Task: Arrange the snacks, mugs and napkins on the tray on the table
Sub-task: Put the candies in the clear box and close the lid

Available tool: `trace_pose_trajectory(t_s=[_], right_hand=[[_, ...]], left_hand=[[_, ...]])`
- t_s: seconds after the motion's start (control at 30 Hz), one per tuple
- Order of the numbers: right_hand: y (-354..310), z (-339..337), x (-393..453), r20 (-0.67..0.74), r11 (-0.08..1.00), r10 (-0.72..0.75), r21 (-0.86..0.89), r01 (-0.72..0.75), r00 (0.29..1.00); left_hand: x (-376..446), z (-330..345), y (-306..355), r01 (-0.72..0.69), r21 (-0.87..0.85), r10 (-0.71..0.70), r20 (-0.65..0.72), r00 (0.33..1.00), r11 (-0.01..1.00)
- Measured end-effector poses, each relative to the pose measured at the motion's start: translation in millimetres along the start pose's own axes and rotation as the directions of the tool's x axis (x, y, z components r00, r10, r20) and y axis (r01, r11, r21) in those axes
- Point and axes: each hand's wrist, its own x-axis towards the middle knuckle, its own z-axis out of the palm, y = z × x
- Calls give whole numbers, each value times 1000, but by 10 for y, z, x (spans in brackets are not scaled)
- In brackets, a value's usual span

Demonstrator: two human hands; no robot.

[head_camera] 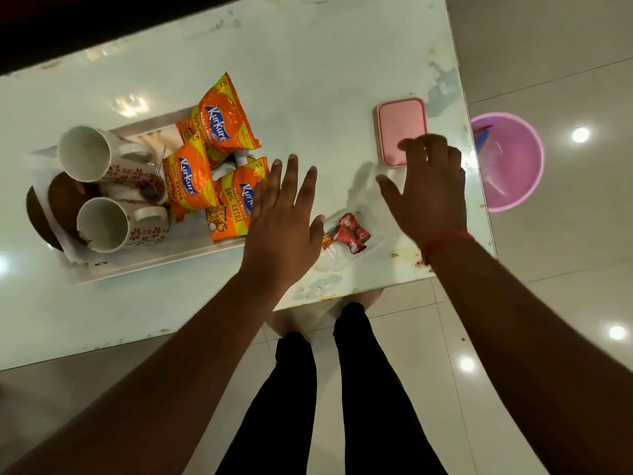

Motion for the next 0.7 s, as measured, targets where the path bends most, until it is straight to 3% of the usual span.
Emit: trace_pose_trajectory(t_s=[0.13,0.33,0.4,0.5,0.6,0.7], right_hand=[[97,110,482,66,988,82,-137,-73,994],[13,246,563,178,969,23,-245,21,984],[-14,186,512,172,992,55,-124,-34,984],[-103,5,368,126,962,132,221,-157,983],[-278,-269,91,295,727,186,600,-333,937],[-429,-478,-212,496,483,79,740,-468,865]], left_hand=[[101,-60,49,7,-34,-7,-6,1000,999],[175,-105,110,51,-159,-52,1,999,986],[190,-112,123,61,-232,-63,-5,998,971],[182,-112,125,35,-364,-64,-69,996,931],[154,-110,136,23,-534,-104,-123,987,845],[73,-129,203,64,-831,-174,-39,984,552]])
